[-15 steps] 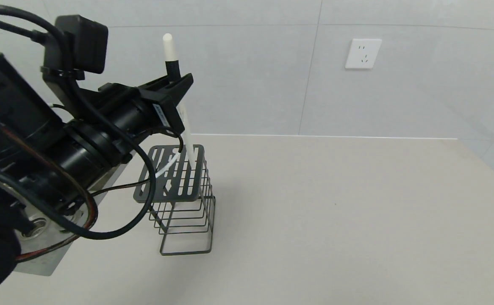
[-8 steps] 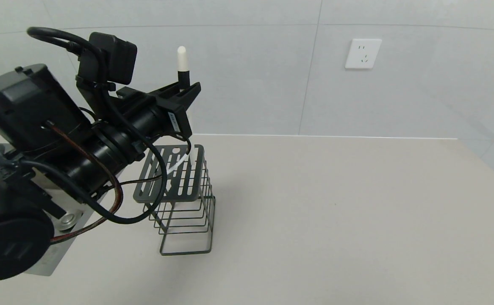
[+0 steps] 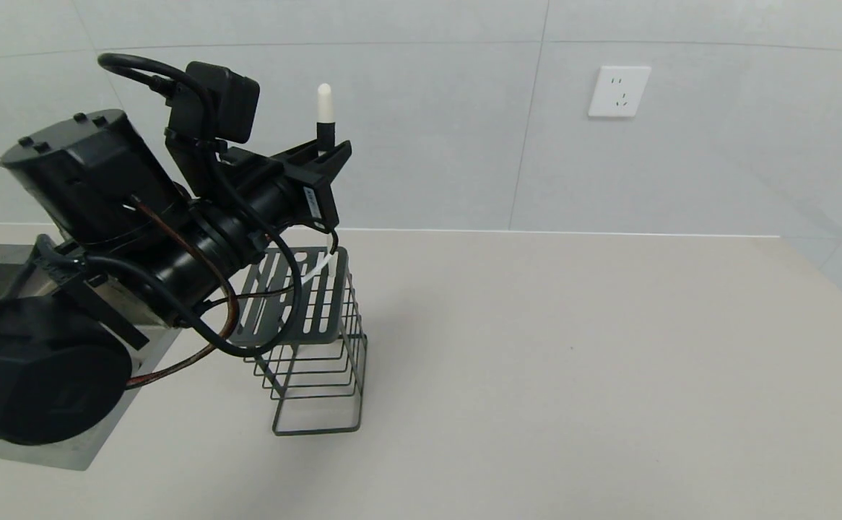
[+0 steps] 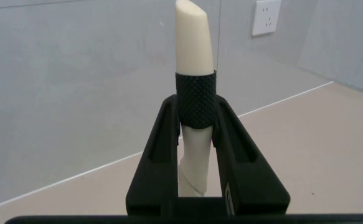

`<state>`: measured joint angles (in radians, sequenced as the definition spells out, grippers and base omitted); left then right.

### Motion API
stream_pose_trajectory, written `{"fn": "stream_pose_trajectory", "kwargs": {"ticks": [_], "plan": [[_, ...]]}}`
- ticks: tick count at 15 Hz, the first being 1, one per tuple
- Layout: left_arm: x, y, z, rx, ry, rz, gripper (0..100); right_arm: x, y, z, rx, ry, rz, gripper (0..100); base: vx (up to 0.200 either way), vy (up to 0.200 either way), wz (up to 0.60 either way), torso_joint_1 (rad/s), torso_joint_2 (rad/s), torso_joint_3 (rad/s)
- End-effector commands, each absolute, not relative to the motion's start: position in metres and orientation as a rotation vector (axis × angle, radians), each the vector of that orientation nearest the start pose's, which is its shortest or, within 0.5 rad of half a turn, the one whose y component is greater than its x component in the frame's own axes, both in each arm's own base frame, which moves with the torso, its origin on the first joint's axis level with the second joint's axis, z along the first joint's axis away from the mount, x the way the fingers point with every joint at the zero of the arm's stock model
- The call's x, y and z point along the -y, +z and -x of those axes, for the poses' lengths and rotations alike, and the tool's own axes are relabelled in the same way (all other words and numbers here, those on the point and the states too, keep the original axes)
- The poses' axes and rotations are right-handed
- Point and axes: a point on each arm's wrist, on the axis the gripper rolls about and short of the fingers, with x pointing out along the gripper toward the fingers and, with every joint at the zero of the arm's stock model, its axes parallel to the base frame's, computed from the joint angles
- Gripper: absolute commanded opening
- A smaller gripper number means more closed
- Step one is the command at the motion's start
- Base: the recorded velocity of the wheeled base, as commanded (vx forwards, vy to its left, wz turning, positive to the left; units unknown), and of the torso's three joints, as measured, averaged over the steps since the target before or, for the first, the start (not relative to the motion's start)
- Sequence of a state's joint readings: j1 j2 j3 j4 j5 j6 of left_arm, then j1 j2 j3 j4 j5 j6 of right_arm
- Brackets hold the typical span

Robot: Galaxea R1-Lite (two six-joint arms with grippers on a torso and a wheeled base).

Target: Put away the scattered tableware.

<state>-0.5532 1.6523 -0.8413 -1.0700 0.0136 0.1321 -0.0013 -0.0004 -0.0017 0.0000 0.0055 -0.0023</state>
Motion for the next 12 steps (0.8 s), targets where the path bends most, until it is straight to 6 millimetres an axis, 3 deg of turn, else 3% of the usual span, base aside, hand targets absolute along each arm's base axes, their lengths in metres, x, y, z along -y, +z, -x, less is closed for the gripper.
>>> {"fn": "stream_pose_trajectory", "kwargs": {"ticks": [1,12], "plan": [[0.157,0.249,-0.257,0.286,-0.515,-0.054,0,0.000,0.076,0.023,0.002,0.005,0.003,100,0.000,0.000,0.00,0.000,0.00,0.000],[0.152,0.236,-0.257,0.235,-0.516,-0.054,0,0.000,0.076,0.023,0.002,0.005,0.003,100,0.000,0.000,0.00,0.000,0.00,0.000]]}}
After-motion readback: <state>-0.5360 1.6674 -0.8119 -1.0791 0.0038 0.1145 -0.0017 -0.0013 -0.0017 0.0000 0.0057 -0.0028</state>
